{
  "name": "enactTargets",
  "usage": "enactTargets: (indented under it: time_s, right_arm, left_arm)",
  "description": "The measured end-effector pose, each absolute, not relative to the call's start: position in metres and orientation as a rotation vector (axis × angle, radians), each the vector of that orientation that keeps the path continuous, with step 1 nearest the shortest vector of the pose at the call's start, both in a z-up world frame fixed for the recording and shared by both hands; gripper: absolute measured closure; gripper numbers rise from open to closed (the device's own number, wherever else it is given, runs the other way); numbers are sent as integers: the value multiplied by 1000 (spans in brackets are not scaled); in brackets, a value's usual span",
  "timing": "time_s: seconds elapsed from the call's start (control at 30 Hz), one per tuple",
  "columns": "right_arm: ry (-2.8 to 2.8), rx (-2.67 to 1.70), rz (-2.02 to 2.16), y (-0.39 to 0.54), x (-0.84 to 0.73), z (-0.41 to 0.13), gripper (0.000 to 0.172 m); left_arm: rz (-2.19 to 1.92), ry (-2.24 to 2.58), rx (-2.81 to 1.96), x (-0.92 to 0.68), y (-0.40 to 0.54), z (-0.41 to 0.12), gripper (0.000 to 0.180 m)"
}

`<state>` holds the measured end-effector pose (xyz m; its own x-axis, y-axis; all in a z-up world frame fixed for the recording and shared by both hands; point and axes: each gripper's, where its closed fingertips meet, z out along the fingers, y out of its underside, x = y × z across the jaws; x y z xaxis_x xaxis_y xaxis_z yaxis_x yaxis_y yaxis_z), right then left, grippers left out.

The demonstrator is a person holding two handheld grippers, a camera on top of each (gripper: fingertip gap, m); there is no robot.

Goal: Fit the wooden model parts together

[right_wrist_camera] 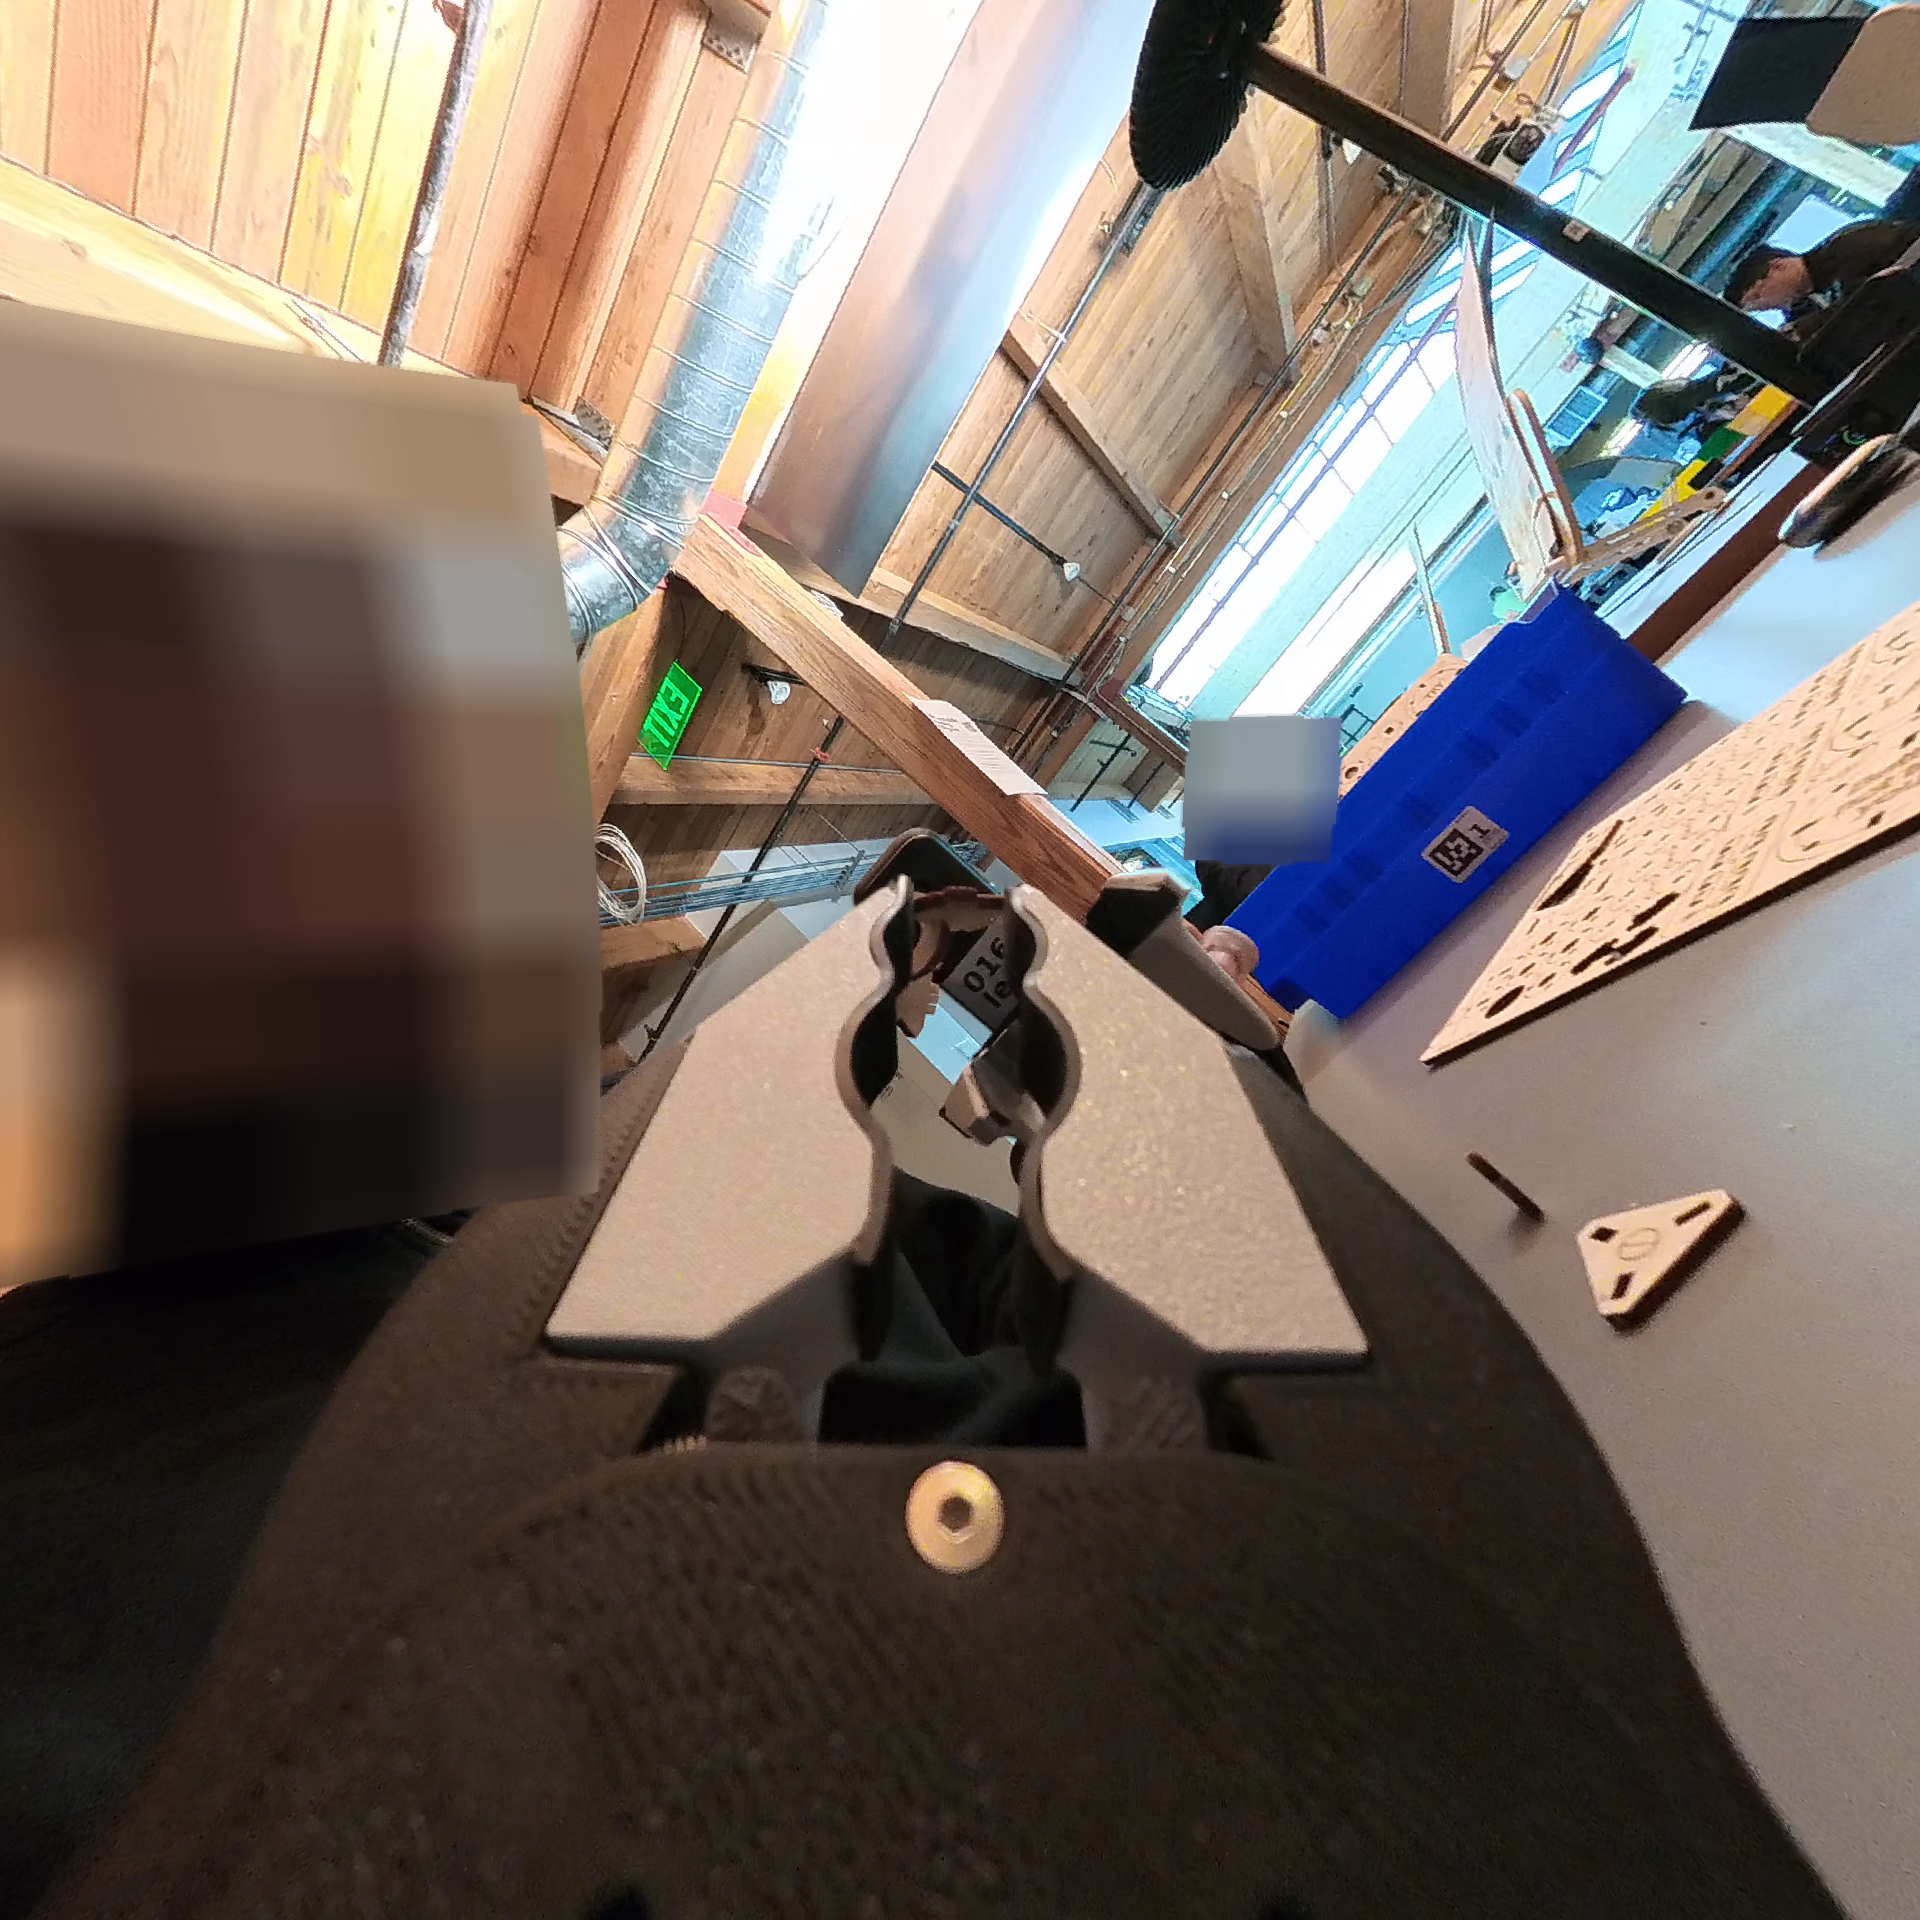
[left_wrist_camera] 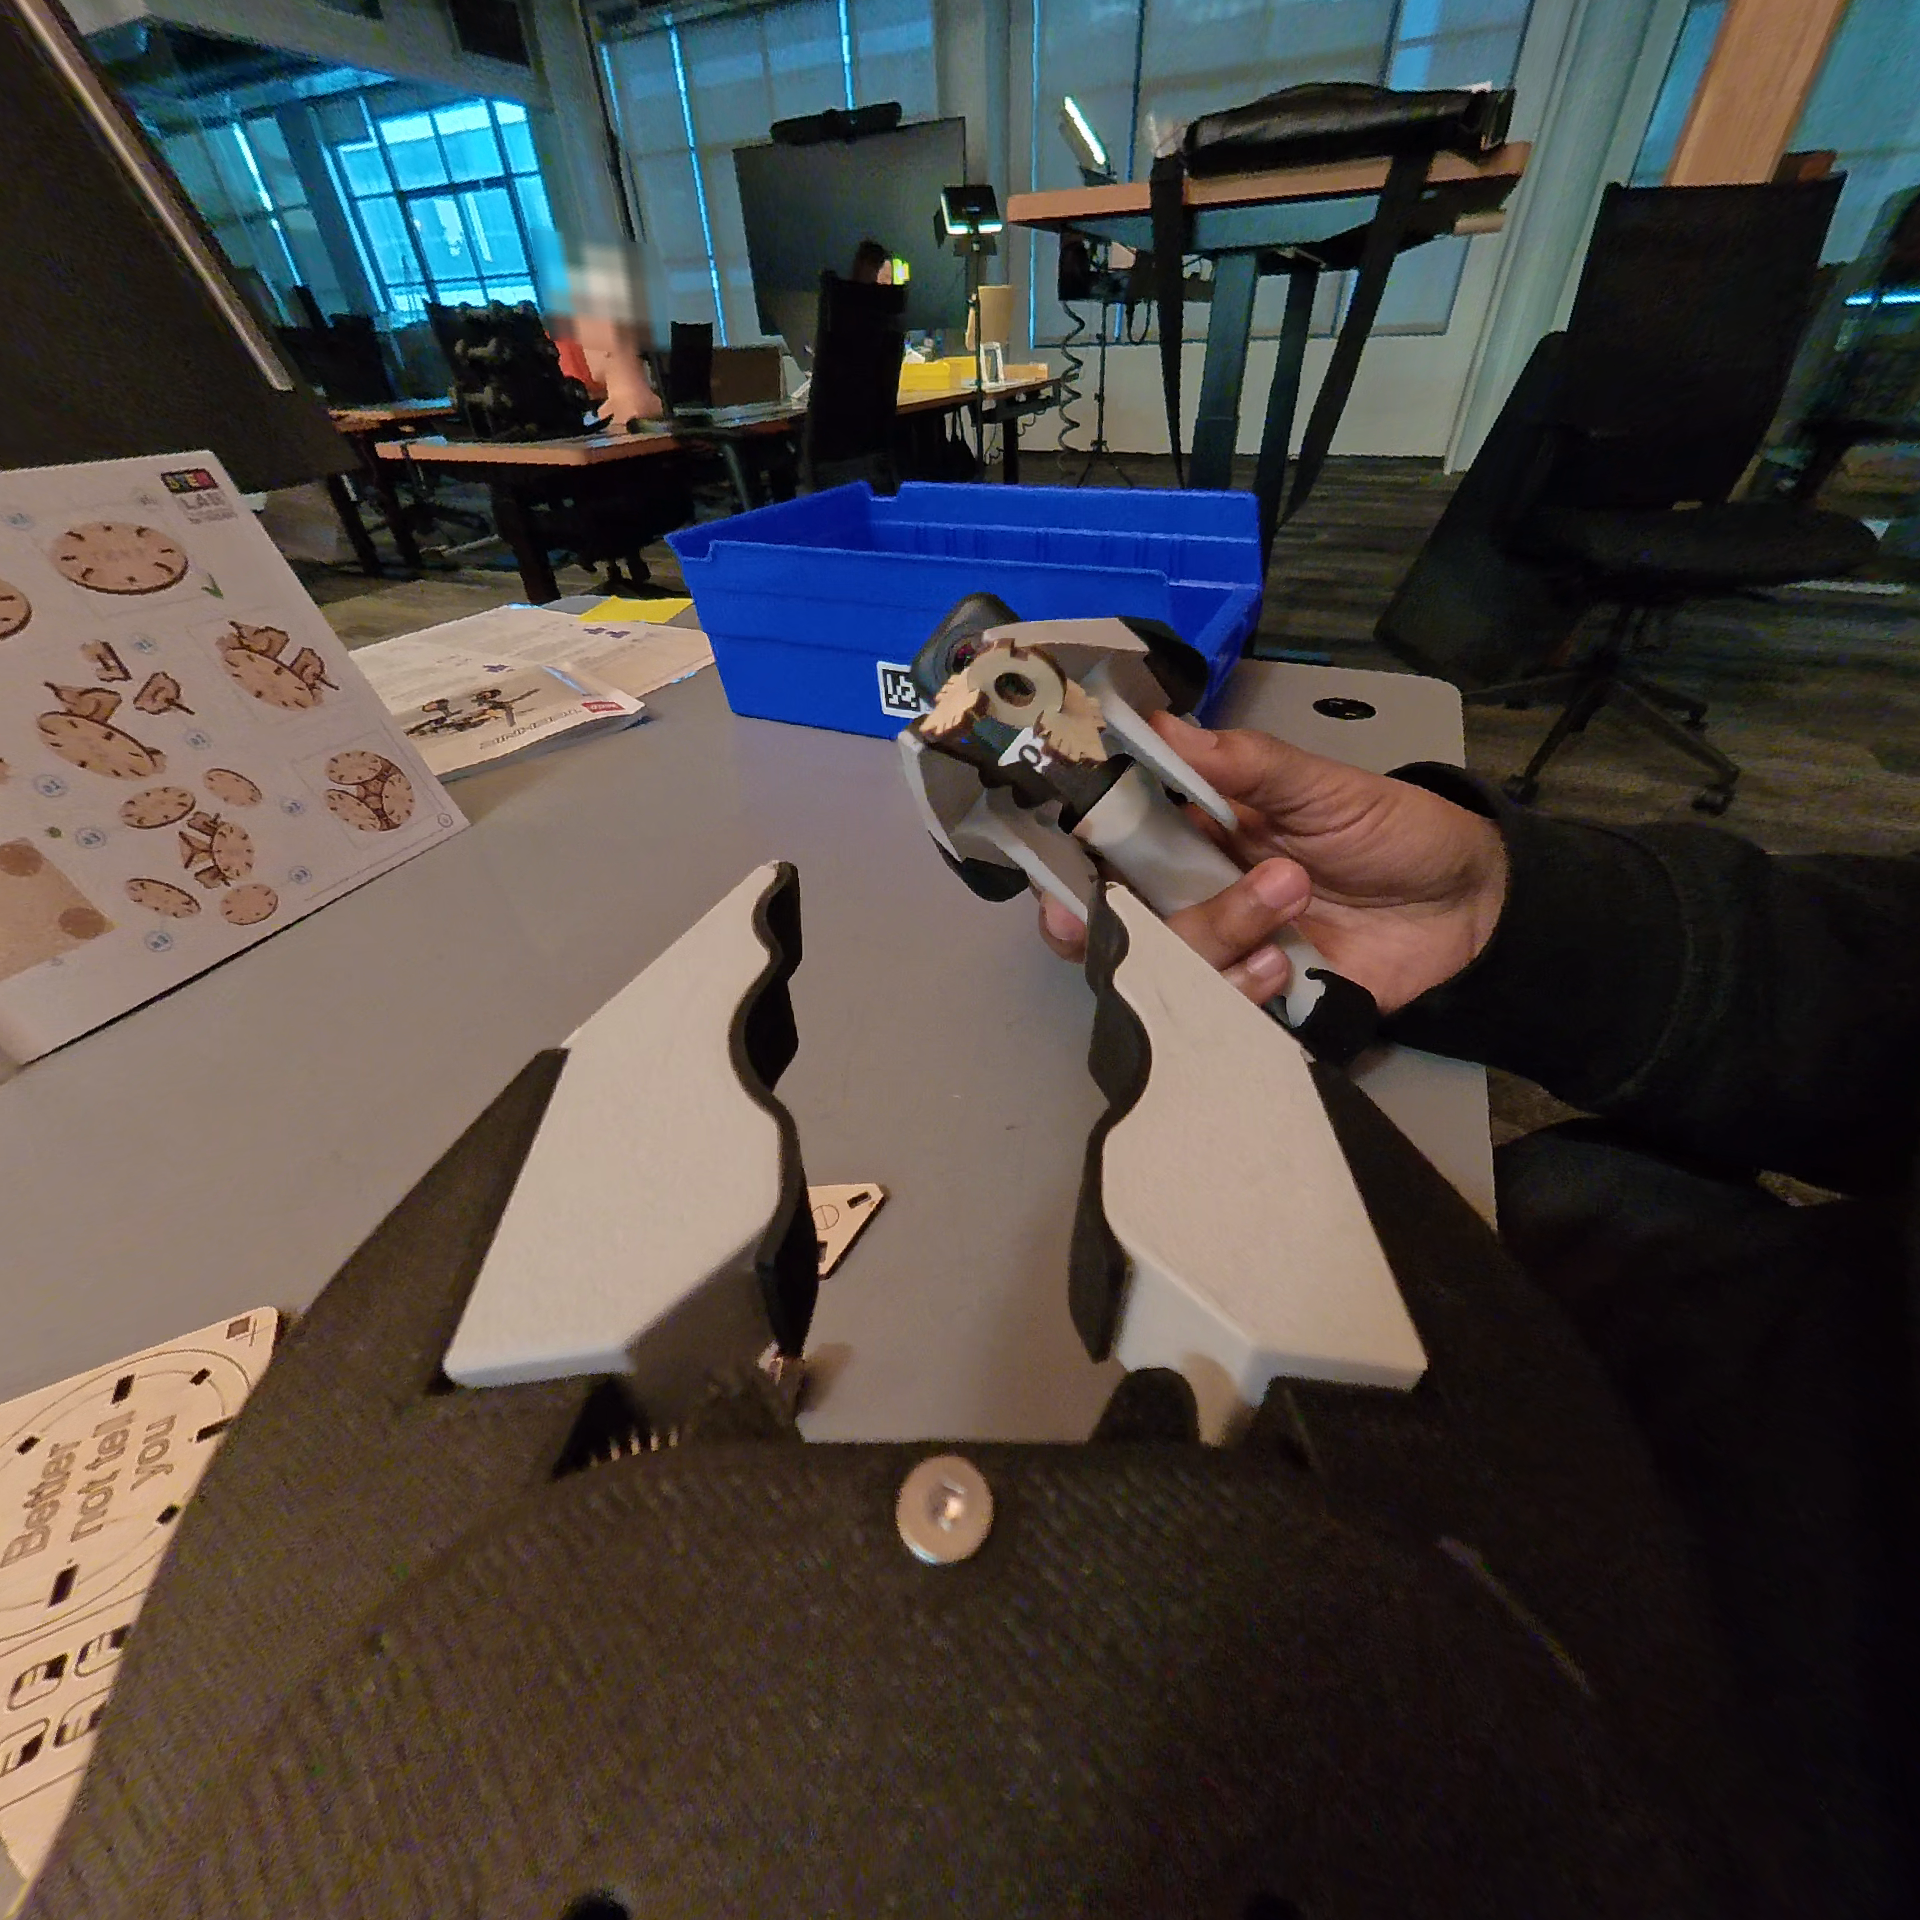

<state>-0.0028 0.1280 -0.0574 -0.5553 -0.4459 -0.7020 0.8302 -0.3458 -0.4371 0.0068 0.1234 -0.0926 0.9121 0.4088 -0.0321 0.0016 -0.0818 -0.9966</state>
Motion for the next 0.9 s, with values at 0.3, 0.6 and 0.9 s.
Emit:
enactTargets:
  time_s: [0.3, 0.6, 0.9]
  right_arm:
    - [998, 591, -1971, 128, -1, -57, 158]
    - [985, 589, -1973, 129, -2, -56, 157]
    - [981, 584, -1972, 129, -2, -56, 157]
  left_arm:
    - [320, -351, -1626, 3, 122, -95, 126]
    - [310, -358, -1634, 2, 123, -97, 126]
    - [308, -361, -1642, 2, 124, -99, 125]
